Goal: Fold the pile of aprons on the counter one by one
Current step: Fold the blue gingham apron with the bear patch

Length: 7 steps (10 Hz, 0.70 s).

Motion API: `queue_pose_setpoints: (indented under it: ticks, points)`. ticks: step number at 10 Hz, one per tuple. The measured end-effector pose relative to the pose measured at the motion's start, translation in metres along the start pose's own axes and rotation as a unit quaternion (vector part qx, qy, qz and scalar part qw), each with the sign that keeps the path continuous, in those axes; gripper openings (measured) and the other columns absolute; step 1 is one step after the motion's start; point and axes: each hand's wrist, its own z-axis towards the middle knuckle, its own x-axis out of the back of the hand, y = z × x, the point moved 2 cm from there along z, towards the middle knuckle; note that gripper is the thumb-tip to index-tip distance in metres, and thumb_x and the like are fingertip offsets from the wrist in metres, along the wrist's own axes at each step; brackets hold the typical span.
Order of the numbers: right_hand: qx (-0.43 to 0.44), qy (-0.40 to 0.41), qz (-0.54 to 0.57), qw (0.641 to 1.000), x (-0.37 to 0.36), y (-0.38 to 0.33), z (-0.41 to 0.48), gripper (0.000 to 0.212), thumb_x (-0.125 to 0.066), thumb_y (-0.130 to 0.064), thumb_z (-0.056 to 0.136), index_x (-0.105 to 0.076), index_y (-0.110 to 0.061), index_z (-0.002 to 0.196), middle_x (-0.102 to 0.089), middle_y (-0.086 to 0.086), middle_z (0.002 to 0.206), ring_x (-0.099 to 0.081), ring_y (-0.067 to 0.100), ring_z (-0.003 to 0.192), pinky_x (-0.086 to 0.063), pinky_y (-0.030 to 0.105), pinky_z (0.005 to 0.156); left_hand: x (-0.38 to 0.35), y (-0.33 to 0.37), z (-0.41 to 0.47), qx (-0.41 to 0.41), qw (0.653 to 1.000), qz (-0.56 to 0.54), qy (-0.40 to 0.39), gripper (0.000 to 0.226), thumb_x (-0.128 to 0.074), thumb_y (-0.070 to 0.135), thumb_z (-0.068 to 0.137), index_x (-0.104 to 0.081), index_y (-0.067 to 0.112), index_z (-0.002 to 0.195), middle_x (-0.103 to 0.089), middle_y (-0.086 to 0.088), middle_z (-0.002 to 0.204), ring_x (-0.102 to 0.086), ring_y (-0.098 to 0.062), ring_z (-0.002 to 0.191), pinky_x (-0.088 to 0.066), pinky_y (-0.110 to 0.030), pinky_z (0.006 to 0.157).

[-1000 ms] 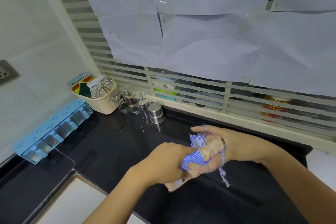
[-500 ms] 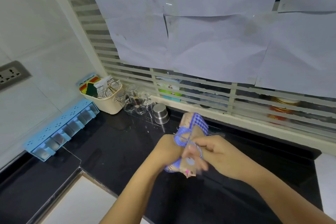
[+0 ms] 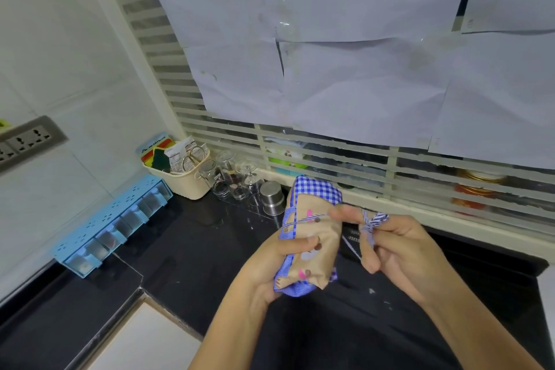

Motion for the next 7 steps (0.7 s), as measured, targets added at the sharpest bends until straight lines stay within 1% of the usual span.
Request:
queue_pose_setpoints:
  ticks: [1, 2, 3, 4, 5, 6, 7]
  points:
    - [-0.019, -0.052, 0.088, 0.995, -0.019, 0.009, -0.001, 0.069, -0.085, -0.029, 0.062, -0.062, 0.009, 0.114, -0.046, 0.049, 0.112, -0.050, 0.005, 0.043, -0.041, 0.012, 0.045, -0.006, -0.010, 0.010, 0.032, 0.998, -0.054, -0.009, 0.035, -0.082, 0.015, 0.065, -0.065, -0.009, 0.083, -0.042, -0.008, 0.034, -0.054, -0.023, 0.044, -0.056, -0.030, 0.061]
    - [-0.001, -0.170, 0.186, 0.968, -0.028, 0.013, 0.000, 0.077, -0.075, -0.028, 0.079, -0.038, -0.010, 0.143, -0.034, 0.014, 0.151, -0.067, 0.009, 0.087, -0.052, 0.013, 0.070, 0.000, -0.014, 0.020, 0.053, 0.992, -0.114, -0.012, 0.052, -0.091, 0.020, 0.056, -0.065, -0.003, 0.096, -0.037, -0.006, 0.043, -0.043, -0.021, 0.056, -0.055, -0.036, 0.079]
    - [0.093, -0.077, 0.254, 0.960, -0.034, 0.004, 0.004, 0.082, -0.070, -0.018, 0.083, -0.023, -0.008, 0.150, -0.022, 0.011, 0.155, -0.038, 0.031, 0.136, -0.053, 0.024, 0.087, -0.008, -0.011, 0.024, 0.035, 0.981, -0.185, -0.039, 0.035, -0.089, 0.010, 0.060, -0.067, -0.001, 0.085, -0.037, -0.004, 0.034, -0.042, -0.014, 0.038, -0.057, -0.031, 0.071]
    - [0.033, 0.011, 0.454, 0.890, -0.025, 0.013, 0.014, 0.093, -0.093, -0.020, 0.053, -0.053, -0.018, 0.136, -0.045, 0.024, 0.141, -0.054, 0.032, 0.123, -0.058, 0.023, 0.069, -0.022, -0.011, 0.030, -0.003, 0.983, -0.183, 0.032, 0.032, -0.082, 0.003, 0.061, -0.066, -0.004, 0.089, -0.057, -0.013, 0.054, -0.054, -0.019, 0.042, -0.059, -0.029, 0.070]
    - [0.017, 0.104, 0.630, 0.769, 0.015, 0.031, 0.001, 0.086, -0.078, 0.007, 0.068, -0.044, -0.017, 0.142, -0.031, 0.045, 0.137, -0.044, 0.042, 0.129, -0.050, 0.033, 0.098, -0.021, -0.014, 0.031, -0.123, 0.964, -0.019, 0.236, 0.034, -0.076, -0.007, 0.068, -0.065, 0.006, 0.098, -0.073, -0.015, 0.087, -0.072, -0.025, 0.072, -0.058, -0.031, 0.064]
    - [0.179, 0.257, 0.036, 0.949, 0.063, 0.038, -0.006, 0.039, -0.041, -0.011, 0.097, -0.056, -0.019, 0.133, -0.024, 0.042, 0.143, -0.048, 0.028, 0.130, -0.023, 0.025, 0.116, -0.033, -0.005, 0.033, -0.238, 0.914, 0.238, 0.224, 0.055, -0.082, 0.001, 0.068, -0.059, 0.027, 0.111, -0.070, 0.006, 0.098, -0.069, -0.006, 0.083, -0.056, -0.024, 0.072]
    - [0.071, 0.137, 0.217, 0.964, 0.050, 0.021, 0.014, 0.037, -0.041, -0.022, 0.093, -0.065, -0.010, 0.119, -0.060, 0.014, 0.129, -0.061, 0.019, 0.115, -0.052, 0.025, 0.092, -0.051, 0.005, 0.032, -0.235, 0.907, 0.335, 0.100, 0.065, -0.082, 0.004, 0.071, -0.054, 0.030, 0.123, -0.068, 0.009, 0.110, -0.067, -0.004, 0.094, -0.055, -0.024, 0.083]
